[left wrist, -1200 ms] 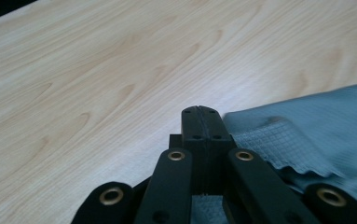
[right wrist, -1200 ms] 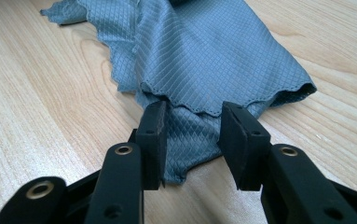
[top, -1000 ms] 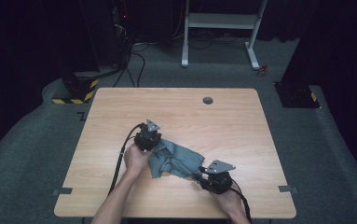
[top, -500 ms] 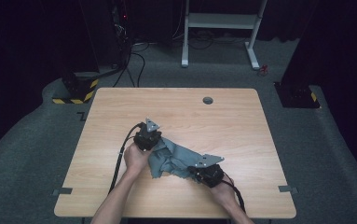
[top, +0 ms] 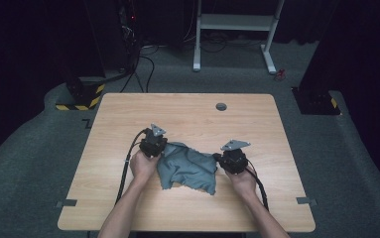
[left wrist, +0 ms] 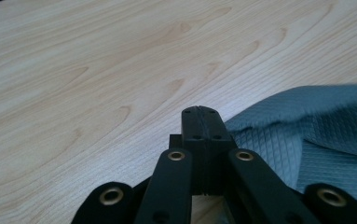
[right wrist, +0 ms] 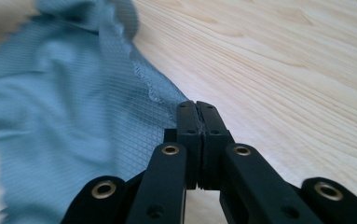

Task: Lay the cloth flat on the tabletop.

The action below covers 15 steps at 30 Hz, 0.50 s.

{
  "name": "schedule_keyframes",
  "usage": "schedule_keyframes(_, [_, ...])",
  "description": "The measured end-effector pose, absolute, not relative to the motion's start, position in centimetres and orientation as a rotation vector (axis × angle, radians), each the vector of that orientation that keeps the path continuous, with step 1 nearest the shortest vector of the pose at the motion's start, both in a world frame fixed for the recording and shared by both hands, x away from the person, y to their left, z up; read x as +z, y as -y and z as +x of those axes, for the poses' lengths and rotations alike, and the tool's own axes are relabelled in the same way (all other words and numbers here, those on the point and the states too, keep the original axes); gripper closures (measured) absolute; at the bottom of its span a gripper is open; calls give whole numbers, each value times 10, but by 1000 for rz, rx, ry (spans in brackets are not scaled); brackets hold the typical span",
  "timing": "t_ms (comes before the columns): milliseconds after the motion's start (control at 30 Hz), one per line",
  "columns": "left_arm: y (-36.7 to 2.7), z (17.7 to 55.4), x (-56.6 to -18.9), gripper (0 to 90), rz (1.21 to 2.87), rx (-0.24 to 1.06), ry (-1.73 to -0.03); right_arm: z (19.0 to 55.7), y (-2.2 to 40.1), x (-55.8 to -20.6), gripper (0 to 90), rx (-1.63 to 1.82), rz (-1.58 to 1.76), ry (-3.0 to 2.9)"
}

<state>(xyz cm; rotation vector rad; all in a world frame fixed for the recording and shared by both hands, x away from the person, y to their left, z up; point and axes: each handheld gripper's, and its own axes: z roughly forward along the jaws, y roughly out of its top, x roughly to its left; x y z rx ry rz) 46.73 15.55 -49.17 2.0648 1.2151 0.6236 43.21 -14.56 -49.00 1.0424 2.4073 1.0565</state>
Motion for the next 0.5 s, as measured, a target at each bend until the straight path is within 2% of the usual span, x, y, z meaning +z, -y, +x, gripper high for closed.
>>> schedule_keyframes(500, [-156, 487, -503, 900, 2090, 608, -1299, 486, 141, -510, 891, 896, 1205, -2360])
